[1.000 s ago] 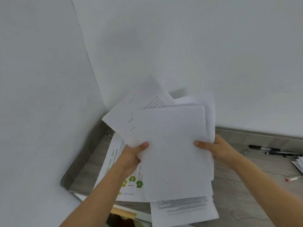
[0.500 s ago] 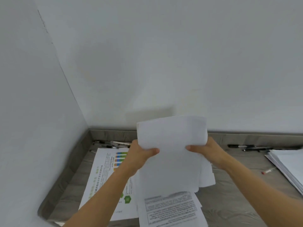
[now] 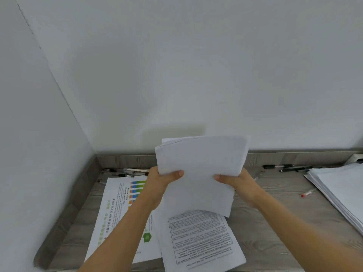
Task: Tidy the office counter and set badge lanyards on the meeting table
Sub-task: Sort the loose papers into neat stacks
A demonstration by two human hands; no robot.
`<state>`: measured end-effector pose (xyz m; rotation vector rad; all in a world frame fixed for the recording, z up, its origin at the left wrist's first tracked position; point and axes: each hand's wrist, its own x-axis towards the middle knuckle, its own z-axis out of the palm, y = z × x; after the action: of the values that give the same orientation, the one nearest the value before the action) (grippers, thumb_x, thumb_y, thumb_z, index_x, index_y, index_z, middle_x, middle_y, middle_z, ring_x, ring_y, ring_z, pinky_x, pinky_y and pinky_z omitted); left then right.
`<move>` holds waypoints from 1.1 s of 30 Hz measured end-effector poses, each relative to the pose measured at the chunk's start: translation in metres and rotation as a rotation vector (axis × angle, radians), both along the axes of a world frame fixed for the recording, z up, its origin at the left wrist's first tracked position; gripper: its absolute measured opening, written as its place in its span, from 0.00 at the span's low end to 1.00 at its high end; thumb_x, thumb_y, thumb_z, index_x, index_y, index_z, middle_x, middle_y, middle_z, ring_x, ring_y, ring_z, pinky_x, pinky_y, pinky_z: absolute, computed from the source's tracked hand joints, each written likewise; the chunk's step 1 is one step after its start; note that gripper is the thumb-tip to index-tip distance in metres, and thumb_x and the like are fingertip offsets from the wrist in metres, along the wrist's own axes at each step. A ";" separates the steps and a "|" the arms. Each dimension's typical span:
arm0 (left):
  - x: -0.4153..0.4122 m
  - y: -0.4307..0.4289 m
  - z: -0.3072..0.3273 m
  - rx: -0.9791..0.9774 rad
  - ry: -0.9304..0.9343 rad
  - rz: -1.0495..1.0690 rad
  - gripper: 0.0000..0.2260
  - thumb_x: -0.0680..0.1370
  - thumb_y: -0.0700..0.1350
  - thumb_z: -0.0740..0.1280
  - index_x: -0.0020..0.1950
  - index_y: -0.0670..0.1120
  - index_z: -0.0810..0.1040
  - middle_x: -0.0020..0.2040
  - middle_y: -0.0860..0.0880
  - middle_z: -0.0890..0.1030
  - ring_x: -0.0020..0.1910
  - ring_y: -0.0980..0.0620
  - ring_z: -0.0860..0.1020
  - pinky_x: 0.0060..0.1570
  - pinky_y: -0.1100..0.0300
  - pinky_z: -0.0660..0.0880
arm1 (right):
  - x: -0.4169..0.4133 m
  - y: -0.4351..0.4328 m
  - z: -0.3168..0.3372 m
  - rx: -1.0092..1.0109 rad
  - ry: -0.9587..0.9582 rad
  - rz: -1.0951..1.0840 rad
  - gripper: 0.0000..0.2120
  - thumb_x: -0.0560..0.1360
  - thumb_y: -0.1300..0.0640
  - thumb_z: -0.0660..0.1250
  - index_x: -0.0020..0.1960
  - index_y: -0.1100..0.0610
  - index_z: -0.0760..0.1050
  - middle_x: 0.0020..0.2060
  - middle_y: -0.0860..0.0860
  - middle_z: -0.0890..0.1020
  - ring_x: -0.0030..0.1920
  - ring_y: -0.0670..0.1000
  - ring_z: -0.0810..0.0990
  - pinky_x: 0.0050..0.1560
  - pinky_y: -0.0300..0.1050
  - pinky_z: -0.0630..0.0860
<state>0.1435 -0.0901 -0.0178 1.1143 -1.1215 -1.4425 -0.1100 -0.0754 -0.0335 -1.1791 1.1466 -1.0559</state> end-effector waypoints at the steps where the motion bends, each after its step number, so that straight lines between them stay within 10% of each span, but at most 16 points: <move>1: 0.000 -0.001 0.000 0.005 0.027 -0.012 0.12 0.69 0.35 0.74 0.51 0.43 0.83 0.50 0.41 0.85 0.51 0.42 0.82 0.55 0.45 0.78 | -0.002 0.000 0.000 0.017 -0.035 -0.017 0.21 0.66 0.53 0.80 0.57 0.56 0.82 0.55 0.56 0.84 0.56 0.58 0.83 0.59 0.62 0.77; 8: -0.017 0.007 -0.022 0.038 -0.208 -0.043 0.13 0.70 0.38 0.76 0.51 0.49 0.79 0.49 0.47 0.84 0.48 0.50 0.83 0.48 0.56 0.80 | -0.016 0.009 -0.028 0.186 0.209 0.075 0.18 0.69 0.56 0.78 0.57 0.57 0.81 0.52 0.51 0.86 0.53 0.52 0.84 0.59 0.56 0.79; 17: -0.103 0.004 0.003 0.104 -0.022 0.097 0.13 0.71 0.38 0.76 0.53 0.43 0.81 0.48 0.47 0.86 0.47 0.47 0.84 0.47 0.51 0.81 | -0.087 0.025 -0.005 0.022 0.159 -0.268 0.07 0.79 0.57 0.66 0.50 0.61 0.80 0.42 0.56 0.86 0.38 0.53 0.84 0.38 0.47 0.81; 33: -0.424 0.082 -0.056 0.257 -0.185 -0.214 0.23 0.76 0.29 0.65 0.68 0.45 0.69 0.49 0.44 0.80 0.47 0.48 0.81 0.44 0.54 0.81 | -0.424 0.102 -0.032 0.104 0.811 -0.472 0.07 0.79 0.52 0.65 0.51 0.55 0.79 0.46 0.51 0.83 0.47 0.55 0.82 0.51 0.52 0.78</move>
<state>-0.2802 -0.0081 -0.0737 1.3621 -1.2394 -1.7140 -0.5344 0.0269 -0.0652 -1.3245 2.1650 -0.8423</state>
